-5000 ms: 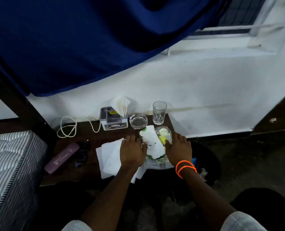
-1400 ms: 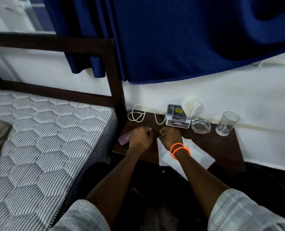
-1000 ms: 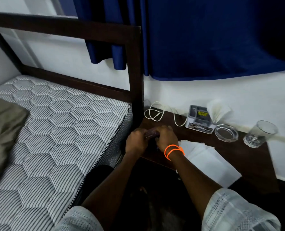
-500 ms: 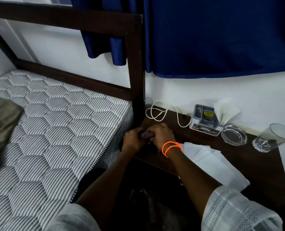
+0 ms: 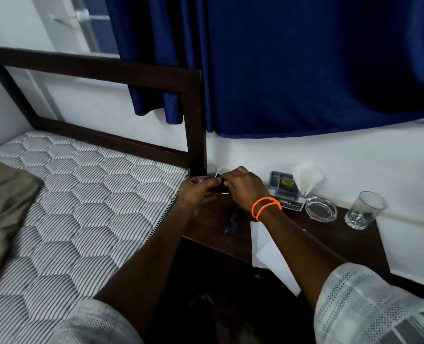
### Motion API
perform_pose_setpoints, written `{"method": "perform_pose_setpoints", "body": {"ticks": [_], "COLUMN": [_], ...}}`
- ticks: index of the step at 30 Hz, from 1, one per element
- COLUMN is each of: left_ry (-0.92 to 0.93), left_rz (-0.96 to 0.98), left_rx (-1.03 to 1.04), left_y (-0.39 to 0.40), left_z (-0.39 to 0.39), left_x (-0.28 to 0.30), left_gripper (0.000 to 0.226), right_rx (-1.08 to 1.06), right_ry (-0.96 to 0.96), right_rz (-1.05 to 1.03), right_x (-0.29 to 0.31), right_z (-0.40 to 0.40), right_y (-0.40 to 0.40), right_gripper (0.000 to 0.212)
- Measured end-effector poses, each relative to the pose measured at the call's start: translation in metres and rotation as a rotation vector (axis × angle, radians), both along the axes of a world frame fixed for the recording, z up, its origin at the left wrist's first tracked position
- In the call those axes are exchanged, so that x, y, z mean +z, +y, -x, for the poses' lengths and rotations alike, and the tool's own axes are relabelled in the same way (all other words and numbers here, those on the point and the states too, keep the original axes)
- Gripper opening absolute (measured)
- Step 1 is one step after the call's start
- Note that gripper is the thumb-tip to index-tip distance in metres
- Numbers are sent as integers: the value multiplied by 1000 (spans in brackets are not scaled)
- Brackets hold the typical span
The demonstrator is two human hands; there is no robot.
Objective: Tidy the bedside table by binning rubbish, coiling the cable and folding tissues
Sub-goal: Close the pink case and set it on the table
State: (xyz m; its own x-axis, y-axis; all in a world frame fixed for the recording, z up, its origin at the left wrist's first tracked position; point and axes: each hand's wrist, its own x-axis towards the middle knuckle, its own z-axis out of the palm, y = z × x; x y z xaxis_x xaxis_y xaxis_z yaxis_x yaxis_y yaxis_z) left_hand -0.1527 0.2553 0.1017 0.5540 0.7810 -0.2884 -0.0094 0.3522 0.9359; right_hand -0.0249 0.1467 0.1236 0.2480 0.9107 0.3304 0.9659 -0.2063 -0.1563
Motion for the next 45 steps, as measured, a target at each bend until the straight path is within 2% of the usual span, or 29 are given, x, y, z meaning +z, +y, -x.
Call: {"method": "perform_pose_setpoints", "body": {"ticks": [7,10,14,21,25,39,41,45], "left_ry": [-133,-161,-213,-230,-195,-205,-198,-202], "left_rz": [107,114,149,170,200,227,202,147], "left_rx": [-86,-74,-53,1,47,18,0,-14], "left_y": [-27,-34,-42,-51,-55,-54,-55,-60], "left_z": [2,2,3,7,11,8,6,3], "left_x": [43,50,59,71,76,91,92,96], "left_gripper": [11,10,7,21,40,50,47,23], "right_rx": [-26,-32,-63,-95,-79,-69,-86,-67], "right_ry": [-184,-247,-326,-338,-295,-287,-280,-241], "right_rz": [70,106,101,83,79,-2,3,-28], "right_x": [36,48,59,62,62,72,74,83], "right_z": [14,15,20,30,34,26,25,15], "right_y": [-19,-27,-32,-33,-30,-30,-31,-33], "right_gripper": [34,39,33,31,33,29,28,30]}}
